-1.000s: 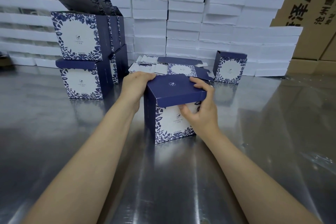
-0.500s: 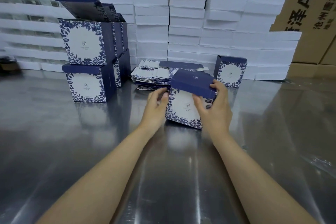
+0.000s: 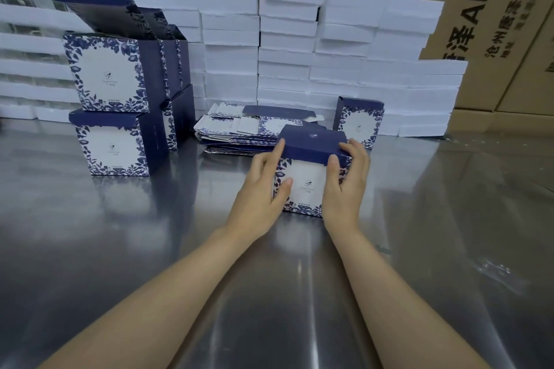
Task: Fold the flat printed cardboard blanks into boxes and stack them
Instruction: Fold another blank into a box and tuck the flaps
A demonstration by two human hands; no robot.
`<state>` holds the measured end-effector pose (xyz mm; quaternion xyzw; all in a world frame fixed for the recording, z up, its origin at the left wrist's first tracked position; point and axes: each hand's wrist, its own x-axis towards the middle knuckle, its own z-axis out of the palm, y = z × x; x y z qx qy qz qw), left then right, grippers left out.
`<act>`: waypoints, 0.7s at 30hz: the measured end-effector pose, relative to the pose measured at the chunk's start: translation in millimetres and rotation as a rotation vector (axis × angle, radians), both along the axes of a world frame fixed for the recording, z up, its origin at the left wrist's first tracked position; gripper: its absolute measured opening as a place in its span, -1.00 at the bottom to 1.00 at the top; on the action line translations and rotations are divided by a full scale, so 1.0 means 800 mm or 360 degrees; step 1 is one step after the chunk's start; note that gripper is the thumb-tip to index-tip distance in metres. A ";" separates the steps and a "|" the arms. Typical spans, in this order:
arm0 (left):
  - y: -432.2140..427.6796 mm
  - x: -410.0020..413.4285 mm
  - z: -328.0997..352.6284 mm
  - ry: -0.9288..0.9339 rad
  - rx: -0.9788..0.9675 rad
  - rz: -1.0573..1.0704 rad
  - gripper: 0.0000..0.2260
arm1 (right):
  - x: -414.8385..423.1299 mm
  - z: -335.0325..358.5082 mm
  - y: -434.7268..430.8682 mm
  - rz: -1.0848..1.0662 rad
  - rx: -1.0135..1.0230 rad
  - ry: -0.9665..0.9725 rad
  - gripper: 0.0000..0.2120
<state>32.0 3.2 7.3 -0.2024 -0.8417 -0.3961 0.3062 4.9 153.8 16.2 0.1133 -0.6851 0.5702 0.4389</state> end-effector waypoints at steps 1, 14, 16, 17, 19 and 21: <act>0.009 -0.003 0.000 0.0003 -0.0032 0.0009 -0.40 | -0.003 0.000 0.007 -0.0031 -0.0020 0.0000 -0.74; 0.173 -0.124 0.006 0.0157 -0.0390 0.0115 -0.39 | -0.100 0.003 0.134 -0.0405 -0.0229 -0.0069 -0.57; 0.175 -0.157 0.001 0.0132 -0.0464 0.0045 -0.32 | -0.123 0.004 0.151 -0.0310 -0.0216 -0.0131 -0.57; 0.174 -0.172 0.000 0.0130 -0.0519 0.0033 -0.27 | -0.134 0.004 0.157 -0.0261 -0.0206 -0.0158 -0.57; 0.172 -0.198 0.000 0.0192 -0.0635 0.0098 -0.21 | -0.156 0.002 0.167 -0.0173 -0.0190 -0.0171 -0.59; 0.175 -0.221 0.000 0.0289 -0.0773 0.0243 -0.22 | -0.178 0.003 0.174 -0.0119 -0.0191 -0.0176 -0.63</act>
